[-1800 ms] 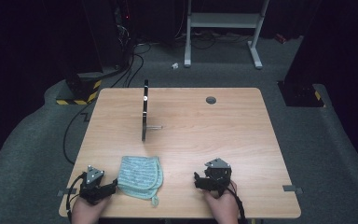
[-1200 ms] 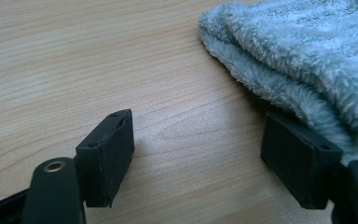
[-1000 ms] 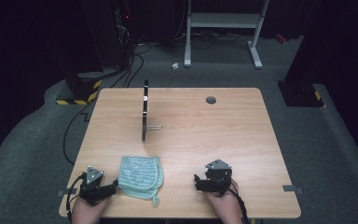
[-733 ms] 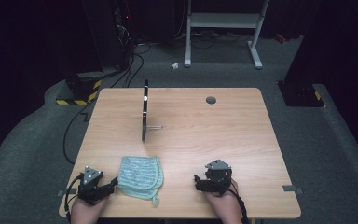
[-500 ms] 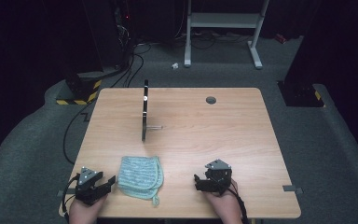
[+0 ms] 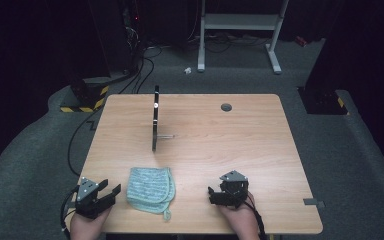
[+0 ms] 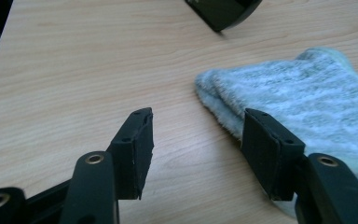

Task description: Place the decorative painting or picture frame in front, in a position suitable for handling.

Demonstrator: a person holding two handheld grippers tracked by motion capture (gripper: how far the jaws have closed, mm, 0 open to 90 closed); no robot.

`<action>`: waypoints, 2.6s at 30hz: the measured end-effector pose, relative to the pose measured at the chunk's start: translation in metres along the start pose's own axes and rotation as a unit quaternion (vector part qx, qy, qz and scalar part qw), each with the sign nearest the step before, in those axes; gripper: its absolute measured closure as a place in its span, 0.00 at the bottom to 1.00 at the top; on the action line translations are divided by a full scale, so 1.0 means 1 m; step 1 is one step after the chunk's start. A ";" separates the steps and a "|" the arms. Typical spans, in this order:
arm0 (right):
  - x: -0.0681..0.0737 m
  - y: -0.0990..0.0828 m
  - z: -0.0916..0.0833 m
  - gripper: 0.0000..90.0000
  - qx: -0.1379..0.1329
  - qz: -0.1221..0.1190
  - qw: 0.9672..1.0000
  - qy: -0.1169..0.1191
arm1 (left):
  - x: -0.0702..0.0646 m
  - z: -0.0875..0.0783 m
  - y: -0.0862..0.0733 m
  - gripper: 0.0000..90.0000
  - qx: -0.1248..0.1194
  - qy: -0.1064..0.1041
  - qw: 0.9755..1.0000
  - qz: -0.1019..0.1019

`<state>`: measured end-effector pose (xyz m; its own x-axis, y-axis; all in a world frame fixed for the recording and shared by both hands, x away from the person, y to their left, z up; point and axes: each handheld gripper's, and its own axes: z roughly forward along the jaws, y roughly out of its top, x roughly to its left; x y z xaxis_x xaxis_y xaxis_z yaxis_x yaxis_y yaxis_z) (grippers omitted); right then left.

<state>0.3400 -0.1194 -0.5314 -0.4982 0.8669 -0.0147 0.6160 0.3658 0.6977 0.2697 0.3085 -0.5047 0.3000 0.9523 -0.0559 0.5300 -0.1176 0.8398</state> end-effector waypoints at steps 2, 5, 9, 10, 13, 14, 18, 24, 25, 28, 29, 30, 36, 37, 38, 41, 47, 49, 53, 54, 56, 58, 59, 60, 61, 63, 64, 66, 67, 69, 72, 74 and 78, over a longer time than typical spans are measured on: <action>0.000 0.000 0.000 0.09 0.000 0.000 1.000 0.000 | -0.004 0.000 0.003 0.48 -0.003 -0.002 1.000 0.007; 0.000 0.000 0.000 0.09 0.000 0.000 1.000 0.000 | -0.008 -0.001 0.008 0.48 -0.009 -0.012 1.000 0.007; 0.000 0.000 0.000 0.09 0.000 0.000 1.000 0.000 | -0.015 0.000 0.013 0.47 -0.015 -0.020 1.000 0.012; 0.000 0.000 0.000 0.10 0.000 -0.001 1.000 0.000 | -0.018 0.000 0.014 0.47 -0.017 -0.026 0.999 0.012; 0.000 0.000 0.000 0.10 0.000 0.000 1.000 0.000 | -0.027 0.003 0.018 0.45 -0.016 -0.042 0.999 0.020; 0.000 0.000 0.000 0.10 -0.001 0.000 1.000 0.000 | -0.033 0.005 0.019 0.44 -0.014 -0.048 0.998 0.028; 0.000 0.000 0.000 0.10 0.000 0.000 1.000 0.000 | -0.040 0.011 0.021 0.43 -0.007 -0.064 0.997 0.034; 0.000 0.000 0.000 0.10 -0.001 0.000 1.000 0.000 | -0.040 0.027 0.015 0.39 0.026 -0.089 0.996 0.018; 0.000 0.000 0.000 0.10 -0.001 0.000 1.000 0.000 | -0.040 0.029 0.014 0.39 0.031 -0.089 0.995 0.020; 0.000 0.000 0.000 0.10 -0.001 0.000 1.000 0.000 | -0.042 0.034 0.011 0.38 0.040 -0.092 0.995 0.022; 0.000 0.000 0.000 0.10 -0.001 0.000 1.000 0.000 | -0.042 0.034 0.011 0.38 0.040 -0.092 0.995 0.022; 0.000 0.000 0.000 0.10 -0.001 -0.001 1.000 0.000 | -0.043 0.035 0.010 0.38 0.043 -0.092 0.995 0.024; 0.000 0.000 0.000 0.10 0.000 0.000 1.000 0.000 | -0.042 0.039 0.005 0.39 0.054 -0.099 0.993 0.021; 0.000 0.000 0.000 0.10 0.000 0.000 1.000 0.000 | -0.042 0.039 0.005 0.39 0.054 -0.099 0.993 0.021; 0.000 0.000 0.000 0.10 -0.001 0.000 1.000 0.000 | -0.042 0.039 0.005 0.39 0.056 -0.100 0.993 0.018; 0.000 0.000 0.000 0.10 0.000 0.000 1.000 0.000 | -0.041 0.041 0.001 0.44 0.064 -0.105 0.992 0.014; 0.001 0.000 0.000 0.11 -0.002 -0.003 1.000 -0.001 | -0.041 0.043 -0.003 0.57 0.066 -0.108 0.992 0.015; 0.000 0.000 0.000 0.13 -0.003 -0.004 1.000 0.003 | -0.043 0.043 -0.004 0.62 0.063 -0.108 0.992 0.018; 0.000 0.000 -0.002 0.18 -0.006 -0.009 1.000 0.006 | -0.047 0.043 -0.003 0.72 0.060 -0.115 0.991 0.025; 0.000 0.000 -0.002 0.21 -0.007 -0.010 1.000 0.008 | -0.048 0.044 -0.003 0.75 0.058 -0.117 0.991 0.026; -0.001 0.000 -0.004 0.27 -0.009 -0.012 1.000 0.010 | -0.051 0.044 -0.002 0.79 0.054 -0.120 0.991 0.029; -0.003 0.000 -0.005 0.29 -0.007 -0.010 1.000 0.014 | -0.054 0.044 0.000 0.82 0.049 -0.124 0.991 0.027; -0.004 0.000 -0.006 0.31 -0.007 -0.009 1.000 0.018 | -0.055 0.044 0.001 0.83 0.046 -0.127 0.991 0.025; -0.004 0.000 -0.007 0.32 -0.010 -0.008 1.000 0.019 | -0.057 0.043 0.002 0.84 0.041 -0.127 0.991 0.022; -0.004 -0.001 -0.009 0.32 -0.014 -0.009 1.000 0.020 | -0.059 0.042 0.004 0.84 0.035 -0.131 0.991 0.022; -0.004 -0.001 -0.011 0.33 -0.018 -0.008 1.000 0.022 | -0.061 0.042 0.006 0.85 0.029 -0.129 0.991 0.025; -0.005 -0.002 -0.013 0.33 -0.021 -0.008 1.000 0.022 | -0.063 0.041 0.008 0.85 0.023 -0.131 0.991 0.024; -0.005 -0.001 -0.020 0.34 -0.034 -0.008 0.999 0.023 | -0.071 0.040 0.014 0.85 0.010 -0.140 0.990 0.024; -0.006 0.000 -0.022 0.34 -0.038 -0.008 0.999 0.025 | -0.074 0.040 0.016 0.85 0.008 -0.144 0.989 0.025; -0.006 0.002 -0.029 0.35 -0.051 -0.011 0.998 0.025 | -0.080 0.040 0.019 0.85 0.000 -0.151 0.988 0.022; -0.005 0.006 -0.039 0.36 -0.070 -0.013 0.997 0.027 | -0.089 0.042 0.024 0.85 -0.009 -0.161 0.987 0.021; -0.004 0.009 -0.044 0.36 -0.078 -0.014 0.996 0.030 | -0.095 0.045 0.026 0.85 -0.010 -0.168 0.986 0.020; 0.001 0.013 -0.051 0.37 -0.091 -0.019 0.995 0.035 | -0.106 0.052 0.026 0.85 -0.008 -0.175 0.984 0.023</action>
<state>0.3163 -0.1307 -0.4860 -0.5652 0.8249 0.0017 0.4773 0.3253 0.8163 0.2929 0.1900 -0.5054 0.5804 0.7900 -0.1978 0.4972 -0.1513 0.8543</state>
